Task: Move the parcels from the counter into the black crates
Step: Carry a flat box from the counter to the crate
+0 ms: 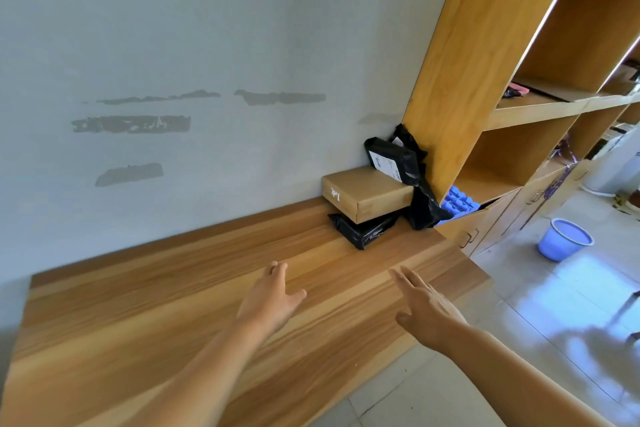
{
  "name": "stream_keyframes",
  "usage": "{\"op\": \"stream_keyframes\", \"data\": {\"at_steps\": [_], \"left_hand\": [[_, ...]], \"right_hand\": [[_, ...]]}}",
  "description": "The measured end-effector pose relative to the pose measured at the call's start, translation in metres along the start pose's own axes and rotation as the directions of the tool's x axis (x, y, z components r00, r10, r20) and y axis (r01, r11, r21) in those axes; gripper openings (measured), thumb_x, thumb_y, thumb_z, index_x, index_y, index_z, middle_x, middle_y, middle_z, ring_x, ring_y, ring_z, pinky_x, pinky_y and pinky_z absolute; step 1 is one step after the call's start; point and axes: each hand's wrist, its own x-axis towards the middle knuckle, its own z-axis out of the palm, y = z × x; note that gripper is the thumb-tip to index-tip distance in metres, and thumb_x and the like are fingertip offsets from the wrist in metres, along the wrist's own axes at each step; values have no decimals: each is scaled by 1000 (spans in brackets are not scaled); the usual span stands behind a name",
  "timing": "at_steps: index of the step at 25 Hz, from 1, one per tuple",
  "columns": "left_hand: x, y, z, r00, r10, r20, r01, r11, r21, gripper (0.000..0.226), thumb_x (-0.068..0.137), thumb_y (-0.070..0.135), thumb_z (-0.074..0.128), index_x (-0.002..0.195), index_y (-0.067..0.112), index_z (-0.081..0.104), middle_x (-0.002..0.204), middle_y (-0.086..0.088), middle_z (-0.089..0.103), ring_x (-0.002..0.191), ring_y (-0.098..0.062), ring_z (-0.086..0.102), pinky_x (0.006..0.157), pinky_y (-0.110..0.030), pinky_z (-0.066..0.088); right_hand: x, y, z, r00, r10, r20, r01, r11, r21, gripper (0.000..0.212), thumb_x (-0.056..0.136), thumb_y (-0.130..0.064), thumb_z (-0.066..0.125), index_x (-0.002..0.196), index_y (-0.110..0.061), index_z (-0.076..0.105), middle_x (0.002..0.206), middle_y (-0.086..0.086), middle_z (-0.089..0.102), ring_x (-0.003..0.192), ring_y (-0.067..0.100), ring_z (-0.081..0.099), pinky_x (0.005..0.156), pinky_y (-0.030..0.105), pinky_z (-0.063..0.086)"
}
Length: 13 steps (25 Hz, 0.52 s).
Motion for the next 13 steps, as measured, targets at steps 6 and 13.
{"op": "stream_keyframes", "data": {"at_steps": [6,13], "left_hand": [[64,25,32,990,-140,-8,140,990,-9,66,94,40,53,149,16,25,154,-2,28,135,-22,39,102,-34,38],[152,58,62,985,-169,20,170,983,-62,66,93,37,53,149,14,26,152,-5,29,133,-23,40,102,-36,40]], "right_hand": [[86,46,-12,994,-101,33,100,994,32,79,93,-23,55,153,-31,5,161,-10,-2,144,18,25,109,33,35],[170,84,-32,993,-101,63,98,994,45,76,93,-22,54,154,-29,9,161,-10,4,146,16,18,110,32,32]]}}
